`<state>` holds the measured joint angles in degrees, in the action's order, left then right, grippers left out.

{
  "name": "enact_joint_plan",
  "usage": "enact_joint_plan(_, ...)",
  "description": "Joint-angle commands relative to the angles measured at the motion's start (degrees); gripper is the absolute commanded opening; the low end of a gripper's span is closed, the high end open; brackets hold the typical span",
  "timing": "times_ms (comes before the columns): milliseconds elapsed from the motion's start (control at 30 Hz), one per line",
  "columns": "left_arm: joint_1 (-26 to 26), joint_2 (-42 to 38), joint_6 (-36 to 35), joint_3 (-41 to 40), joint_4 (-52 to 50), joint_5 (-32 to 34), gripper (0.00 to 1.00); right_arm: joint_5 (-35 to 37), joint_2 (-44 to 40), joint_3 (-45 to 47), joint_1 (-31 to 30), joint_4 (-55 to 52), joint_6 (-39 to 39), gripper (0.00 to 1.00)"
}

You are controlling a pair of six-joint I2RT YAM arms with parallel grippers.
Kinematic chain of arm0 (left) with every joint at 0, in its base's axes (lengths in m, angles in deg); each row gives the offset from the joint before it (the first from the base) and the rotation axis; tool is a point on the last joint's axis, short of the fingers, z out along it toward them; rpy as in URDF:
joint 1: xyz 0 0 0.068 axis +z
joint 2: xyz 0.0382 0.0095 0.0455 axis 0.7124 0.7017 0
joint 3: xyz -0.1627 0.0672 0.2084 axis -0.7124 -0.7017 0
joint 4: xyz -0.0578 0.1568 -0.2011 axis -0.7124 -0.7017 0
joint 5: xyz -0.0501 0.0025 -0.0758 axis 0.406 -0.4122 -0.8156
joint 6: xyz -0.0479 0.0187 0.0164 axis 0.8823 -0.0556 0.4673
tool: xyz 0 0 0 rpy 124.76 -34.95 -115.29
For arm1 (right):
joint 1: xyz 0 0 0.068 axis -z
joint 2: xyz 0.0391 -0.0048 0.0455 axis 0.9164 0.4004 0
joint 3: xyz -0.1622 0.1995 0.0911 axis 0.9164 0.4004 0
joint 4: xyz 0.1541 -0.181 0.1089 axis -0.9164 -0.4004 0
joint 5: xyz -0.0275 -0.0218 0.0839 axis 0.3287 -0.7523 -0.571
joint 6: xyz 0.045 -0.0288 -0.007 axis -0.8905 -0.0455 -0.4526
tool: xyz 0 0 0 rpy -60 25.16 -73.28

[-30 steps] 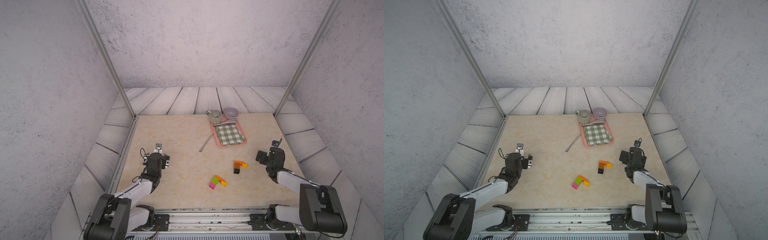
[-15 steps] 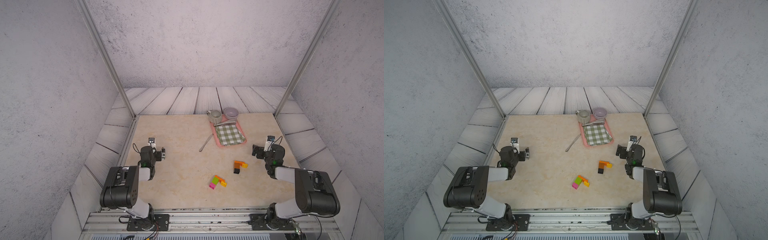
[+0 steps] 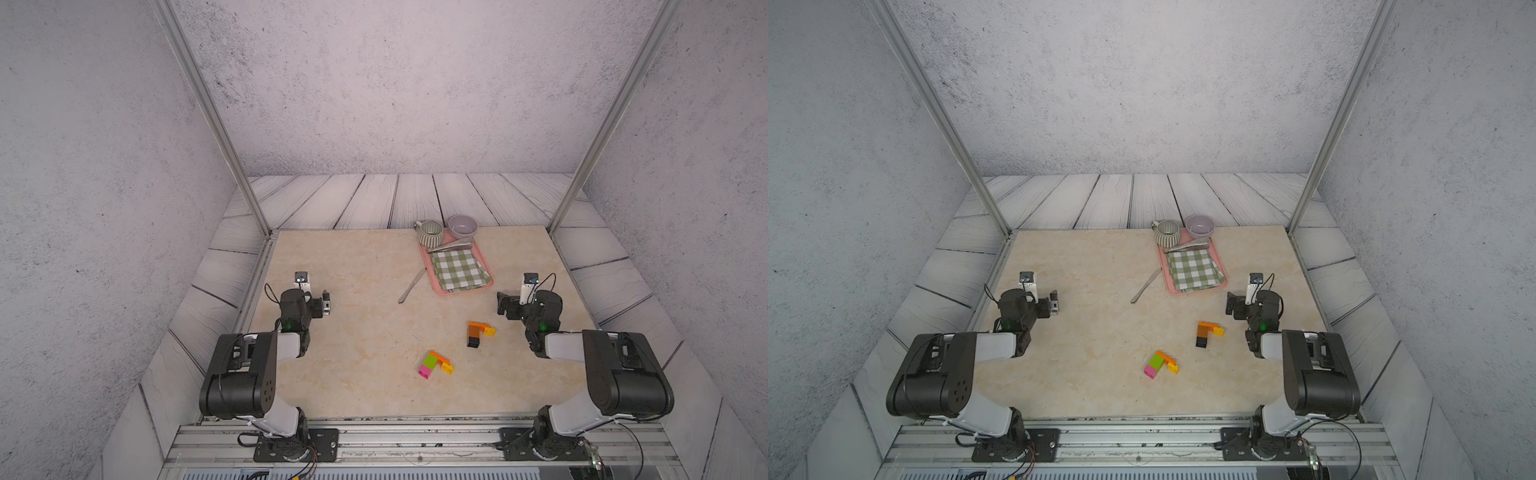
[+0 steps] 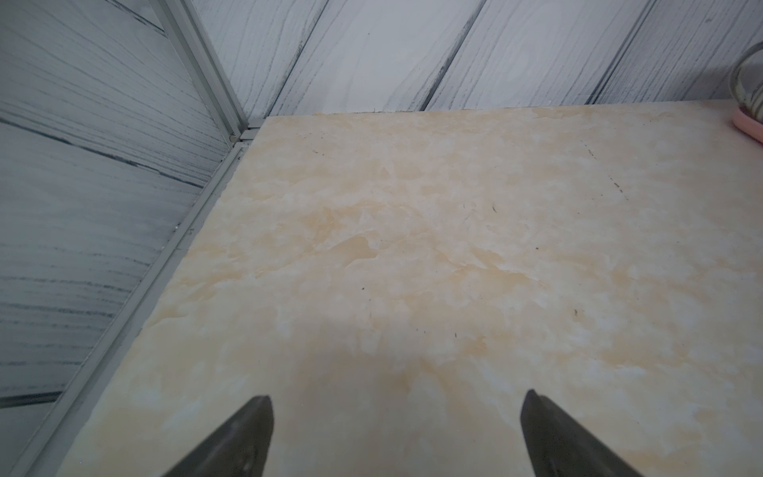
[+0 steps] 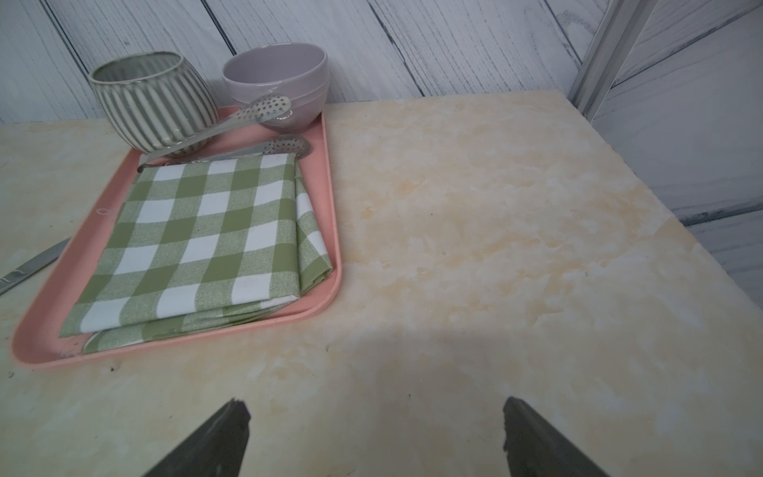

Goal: Assemble the letter r with lego
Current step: Reset both arms

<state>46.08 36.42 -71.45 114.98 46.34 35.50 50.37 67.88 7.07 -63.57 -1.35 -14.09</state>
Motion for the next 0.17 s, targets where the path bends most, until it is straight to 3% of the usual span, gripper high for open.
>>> enact_joint_plan(0, 0.58, -0.79, 0.42, 0.82, -0.46, 0.44, 0.98, 0.22, 0.03, -1.75, -0.43, -1.22, 0.84, 0.99)
enact_joint_plan(133, 0.58, -0.84, 0.39, 0.82, -0.47, 0.44, 0.98, 1.89, -0.44, -1.43, -1.4, -1.24, 0.92, 0.99)
